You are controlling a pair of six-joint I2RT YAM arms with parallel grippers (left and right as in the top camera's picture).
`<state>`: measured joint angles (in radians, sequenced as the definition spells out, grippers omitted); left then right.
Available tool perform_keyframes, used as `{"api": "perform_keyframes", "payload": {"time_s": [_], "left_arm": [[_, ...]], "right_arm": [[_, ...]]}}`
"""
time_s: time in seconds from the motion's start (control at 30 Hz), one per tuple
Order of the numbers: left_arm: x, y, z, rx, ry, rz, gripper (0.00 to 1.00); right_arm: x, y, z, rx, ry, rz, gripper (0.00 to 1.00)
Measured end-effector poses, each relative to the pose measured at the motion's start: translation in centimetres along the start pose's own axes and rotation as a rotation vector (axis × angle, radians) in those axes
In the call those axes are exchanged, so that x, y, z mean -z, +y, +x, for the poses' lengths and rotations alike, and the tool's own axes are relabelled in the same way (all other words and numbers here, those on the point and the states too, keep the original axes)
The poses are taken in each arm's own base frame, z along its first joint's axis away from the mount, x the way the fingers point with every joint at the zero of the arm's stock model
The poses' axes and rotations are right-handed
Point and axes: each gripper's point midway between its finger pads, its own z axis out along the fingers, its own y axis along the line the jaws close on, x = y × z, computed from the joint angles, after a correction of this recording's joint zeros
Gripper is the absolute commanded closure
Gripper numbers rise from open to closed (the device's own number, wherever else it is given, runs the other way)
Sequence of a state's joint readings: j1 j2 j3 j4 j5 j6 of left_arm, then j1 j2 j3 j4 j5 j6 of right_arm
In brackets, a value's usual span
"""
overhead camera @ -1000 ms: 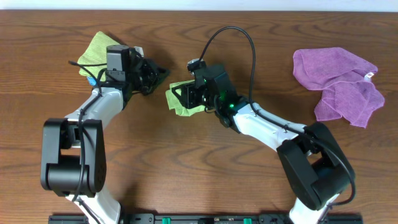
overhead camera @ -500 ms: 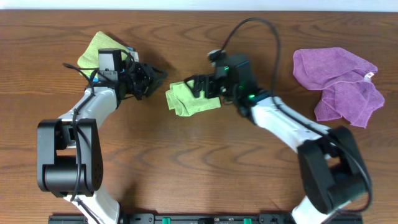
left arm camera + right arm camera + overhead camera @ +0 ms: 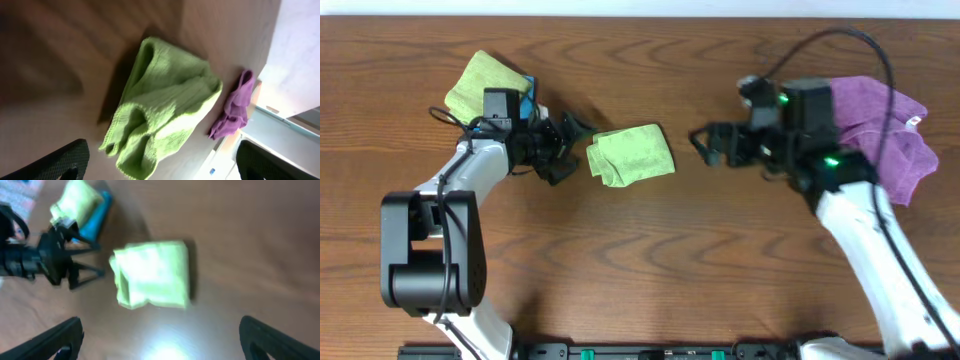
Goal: Fold the cloth
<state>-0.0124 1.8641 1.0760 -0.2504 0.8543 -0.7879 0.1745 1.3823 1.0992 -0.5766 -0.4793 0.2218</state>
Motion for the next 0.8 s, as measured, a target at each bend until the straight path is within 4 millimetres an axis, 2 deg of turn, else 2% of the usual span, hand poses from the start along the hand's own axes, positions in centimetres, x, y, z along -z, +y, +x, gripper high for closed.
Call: {"api": "perform_keyframes", "payload": {"time_s": [0.1,0.3,0.4,0.53,0.67,0.8], "left_arm": [[-0.5,0.1,1.0,0.008,0.03,-0.016,0.05],[-1.7,-0.3,2.8,-0.019,0.074,-0.033,0.05],[-2.2,-0.2,3.9,-0.019,0.1,-0.052,0.05],[-2.4,0.3,4.5,-0.007,0.113,-0.077,0.05],[-2.4,0.7,4.5,-0.002,0.11,-0.087,0.05],[-2.5,1.1,4.6,0.005,0.107,-0.097,0.05]], "right_arm": [[2.8,-1.5,2.5,-0.022,0.071,0.046,0.01],[7.9,-3.2,3.7,0.015,-0.027,0.109,0.01],[9.8,-3.6,5.1,0.02,-0.091,0.139,0.01],[10.5,-3.8,7.8,0.023,-0.125,0.153,0.01],[10.1,-3.9,10.9,0.015,-0.134,0.149,0.01],[9.7,-4.1,13.1,-0.021,-0.148,0.145,0.01]]}}
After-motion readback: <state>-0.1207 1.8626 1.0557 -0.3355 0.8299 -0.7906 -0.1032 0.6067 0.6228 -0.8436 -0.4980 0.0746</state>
